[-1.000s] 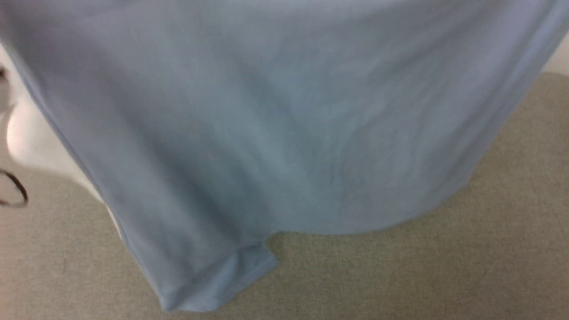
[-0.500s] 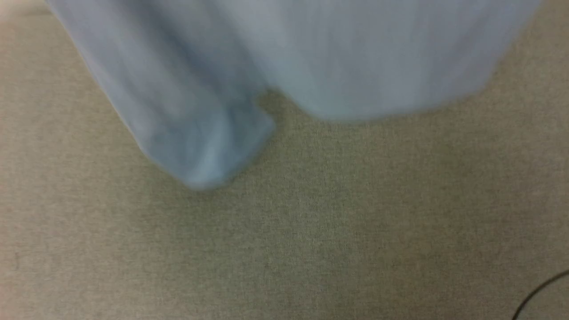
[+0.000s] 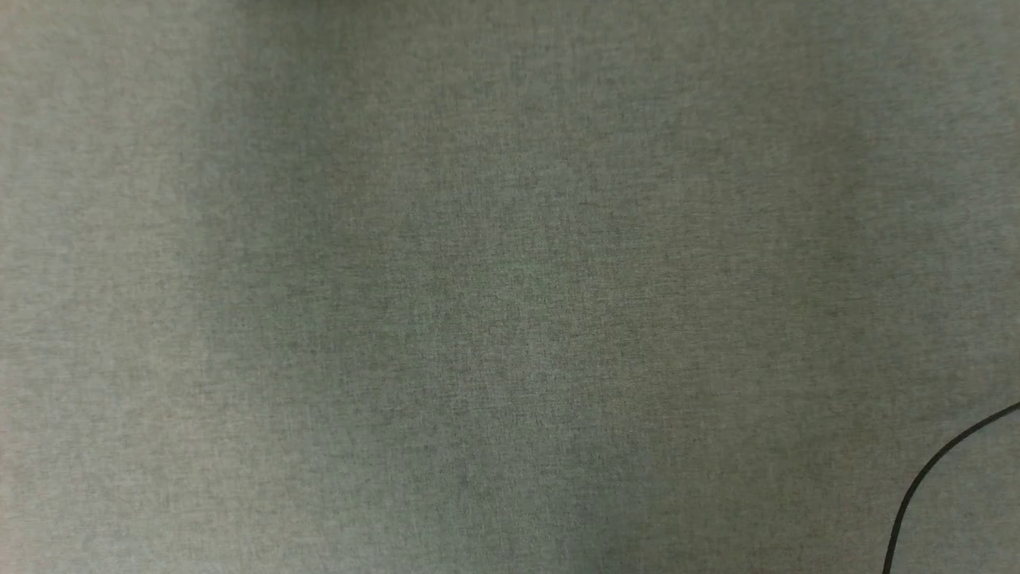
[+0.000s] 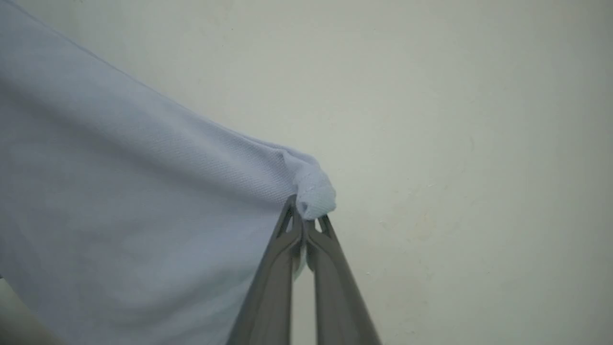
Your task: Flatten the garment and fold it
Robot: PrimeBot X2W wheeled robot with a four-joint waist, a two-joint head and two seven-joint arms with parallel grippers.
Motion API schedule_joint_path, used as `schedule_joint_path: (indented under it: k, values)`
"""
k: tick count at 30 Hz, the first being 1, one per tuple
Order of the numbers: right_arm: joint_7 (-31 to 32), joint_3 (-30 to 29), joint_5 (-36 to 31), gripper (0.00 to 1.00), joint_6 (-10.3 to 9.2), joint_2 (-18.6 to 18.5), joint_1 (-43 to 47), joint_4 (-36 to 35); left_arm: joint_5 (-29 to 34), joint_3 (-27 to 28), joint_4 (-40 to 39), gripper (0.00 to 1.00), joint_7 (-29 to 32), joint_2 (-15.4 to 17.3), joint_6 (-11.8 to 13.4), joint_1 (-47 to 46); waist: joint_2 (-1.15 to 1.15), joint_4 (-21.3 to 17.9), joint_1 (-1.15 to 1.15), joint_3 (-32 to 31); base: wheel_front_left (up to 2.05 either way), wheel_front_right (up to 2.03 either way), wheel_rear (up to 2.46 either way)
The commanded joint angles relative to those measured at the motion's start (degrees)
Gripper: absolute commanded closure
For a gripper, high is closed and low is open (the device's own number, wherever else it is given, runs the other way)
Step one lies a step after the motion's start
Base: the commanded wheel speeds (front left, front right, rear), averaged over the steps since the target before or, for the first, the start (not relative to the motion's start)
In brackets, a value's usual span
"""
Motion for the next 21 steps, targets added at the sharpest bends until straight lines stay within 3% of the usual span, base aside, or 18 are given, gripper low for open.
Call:
schedule_joint_path:
  k: [1,6,12,21]
  values:
    - [-1.4,1.0,-0.1,1.0,-0.12,0.8,0.2,1.9,0.5,-0.9,1.4,1.0,-1.0,-0.3,-0.8,1.1,0.0,0.3,-0.02,1.7,0.0,0.0,0.0]
    - [-4.9,3.5,1.1,1.0,-0.12,2.3,4.1,5.8,0.6,-3.7,2.2,1.0,-2.7,-1.8,-1.8,9.2,0.0,1.7,-0.02,1.1,0.0,0.0,0.0]
    - [-8.7,7.1,3.1,1.0,-0.12,3.5,14.9,8.0,0.1,-6.4,-1.1,1.0,-3.3,-3.5,-1.7,26.7,0.0,3.1,-0.02,-3.4,0.0,0.0,0.0]
    - [-8.7,15.3,8.6,1.0,-0.12,2.0,33.7,7.2,-1.5,-10.5,-9.2,1.0,-1.2,-3.1,0.8,55.1,0.0,4.7,-0.02,-14.4,0.0,0.0,0.0]
